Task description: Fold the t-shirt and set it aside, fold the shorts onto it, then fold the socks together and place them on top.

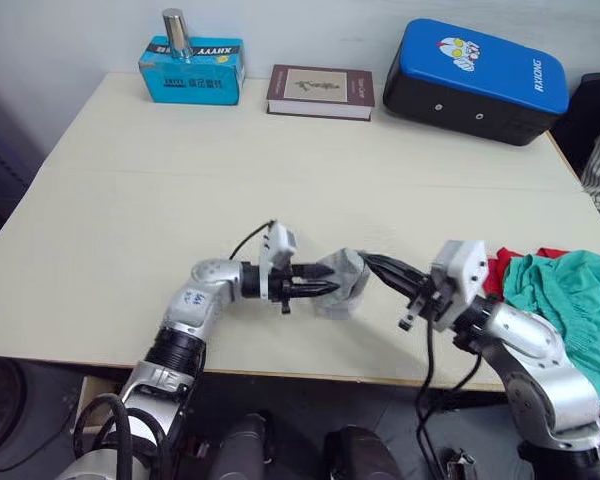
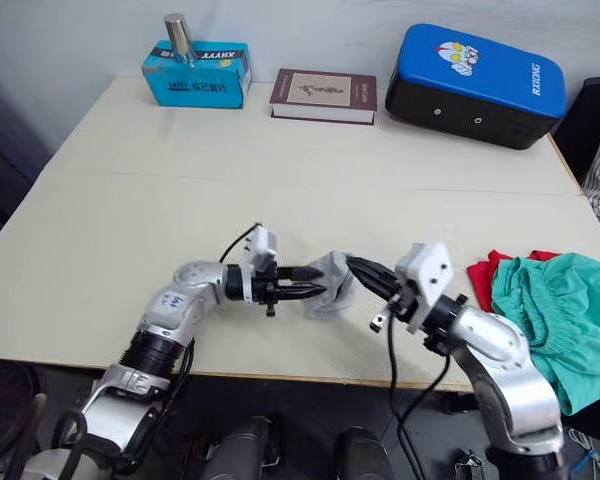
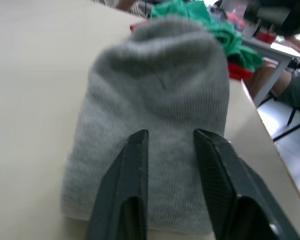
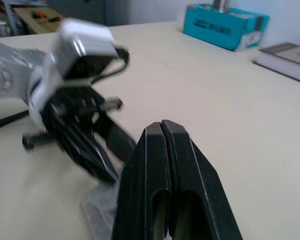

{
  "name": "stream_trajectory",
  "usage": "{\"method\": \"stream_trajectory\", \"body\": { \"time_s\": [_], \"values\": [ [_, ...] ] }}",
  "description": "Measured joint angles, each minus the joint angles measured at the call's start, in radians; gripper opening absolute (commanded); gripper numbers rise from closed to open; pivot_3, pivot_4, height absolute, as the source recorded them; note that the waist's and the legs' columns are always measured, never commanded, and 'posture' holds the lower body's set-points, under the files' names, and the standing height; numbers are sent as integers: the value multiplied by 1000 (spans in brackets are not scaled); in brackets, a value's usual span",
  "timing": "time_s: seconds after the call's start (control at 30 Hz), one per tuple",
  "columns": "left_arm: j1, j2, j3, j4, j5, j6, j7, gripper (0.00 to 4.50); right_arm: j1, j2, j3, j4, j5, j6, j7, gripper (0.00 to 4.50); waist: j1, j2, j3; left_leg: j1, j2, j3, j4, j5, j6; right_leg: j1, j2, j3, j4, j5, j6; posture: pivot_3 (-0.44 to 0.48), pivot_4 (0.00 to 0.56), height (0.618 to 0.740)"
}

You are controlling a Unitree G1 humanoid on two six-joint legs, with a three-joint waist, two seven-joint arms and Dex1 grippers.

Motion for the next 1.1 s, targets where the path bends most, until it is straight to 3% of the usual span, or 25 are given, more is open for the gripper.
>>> {"method": "stream_trajectory", "body": {
  "time_s": [0.07, 0.3, 0.7, 0.87, 0.97, 1.1],
  "values": [
    [0, -8, -7, 26, 29, -33, 16, 49, -23, 33, 64, 54, -49, -7, -26, 0, 0, 0, 0, 0, 0, 0, 0, 0, 0, 0, 0, 0, 1, 0, 0, 0, 150, 740],
    [1, -7, -13, 60, 67, -89, 40, 49, -40, 92, 117, 295, -190, -36, -122, 0, -1, 0, 0, 0, 0, 0, 1, 0, 0, 1, 0, -1, 2, 0, 0, 0, 150, 740],
    [24, -5, 2, 50, 67, -65, 54, 49, -11, 152, 23, 489, -123, -248, -101, 0, 0, 0, 0, 3, 0, -1, 2, 0, 0, 4, 0, -1, 2, 0, 0, 0, 150, 740],
    [20, -8, 7, 62, 68, -68, 50, 49, 29, 161, -43, 464, -40, -230, -96, 0, 0, 0, 0, 3, 0, -1, 2, 0, 1, 4, -1, -1, 2, 0, 0, 0, 150, 740],
    [18, -13, 12, 62, 67, -67, 50, 49, 68, 148, -77, 362, 54, -133, -92, 0, -1, 0, 0, 2, 0, -1, 2, 0, 1, 4, -1, -1, 2, 0, 0, 0, 150, 740],
    [18, -14, 16, 58, 64, -67, 42, 0, 106, 82, -191, 195, 303, 95, -113, 881, 2, 0, 0, 1, 0, -2, 2, -1, 3, 4, -1, -1, 0, 0, 0, 0, 150, 740]
  ]
}}
